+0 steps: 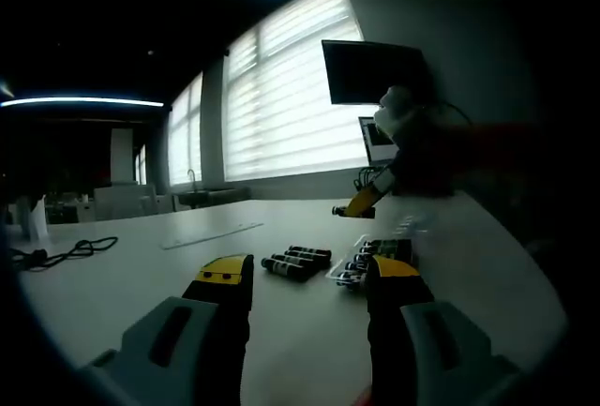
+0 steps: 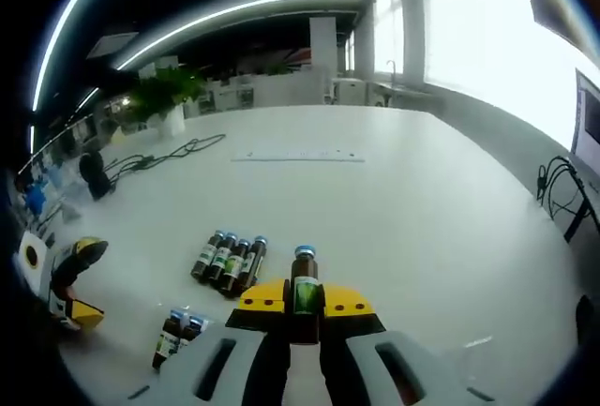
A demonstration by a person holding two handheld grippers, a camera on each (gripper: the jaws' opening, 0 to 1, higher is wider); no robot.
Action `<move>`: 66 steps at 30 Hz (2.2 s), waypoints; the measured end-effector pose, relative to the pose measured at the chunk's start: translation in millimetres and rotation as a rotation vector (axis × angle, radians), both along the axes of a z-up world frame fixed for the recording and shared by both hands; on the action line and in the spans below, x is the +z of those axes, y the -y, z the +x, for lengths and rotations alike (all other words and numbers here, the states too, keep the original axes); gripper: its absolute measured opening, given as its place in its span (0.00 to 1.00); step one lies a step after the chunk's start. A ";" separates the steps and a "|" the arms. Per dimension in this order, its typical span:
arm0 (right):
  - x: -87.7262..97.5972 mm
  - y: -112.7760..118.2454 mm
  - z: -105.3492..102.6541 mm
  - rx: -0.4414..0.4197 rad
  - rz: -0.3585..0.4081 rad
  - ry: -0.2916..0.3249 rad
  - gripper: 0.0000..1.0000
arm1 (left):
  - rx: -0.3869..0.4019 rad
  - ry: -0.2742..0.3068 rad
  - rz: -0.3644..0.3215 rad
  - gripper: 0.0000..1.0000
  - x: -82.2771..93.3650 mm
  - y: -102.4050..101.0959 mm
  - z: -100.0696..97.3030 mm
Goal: Grip medicine bottles put into box
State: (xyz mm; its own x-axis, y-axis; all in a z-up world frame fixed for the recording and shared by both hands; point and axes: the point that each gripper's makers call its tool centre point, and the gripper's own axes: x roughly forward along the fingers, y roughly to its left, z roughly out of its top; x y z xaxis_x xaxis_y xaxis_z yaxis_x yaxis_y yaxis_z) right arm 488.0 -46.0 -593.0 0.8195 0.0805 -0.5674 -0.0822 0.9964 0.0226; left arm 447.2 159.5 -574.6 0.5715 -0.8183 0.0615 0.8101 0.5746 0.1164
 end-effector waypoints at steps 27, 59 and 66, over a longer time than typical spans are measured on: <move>-2.4 100.4 -53.1 -0.147 -0.068 -0.035 0.07 | 0.002 0.000 0.014 0.42 0.0 2.2 -1.2; -31.7 139.0 -86.2 -0.190 -0.284 -0.083 0.08 | 0.004 0.002 0.037 0.42 -4.4 2.7 -0.4; -30.9 134.6 -85.1 -0.167 -0.361 -0.075 0.08 | 0.000 0.004 0.038 0.42 -4.2 3.1 -0.9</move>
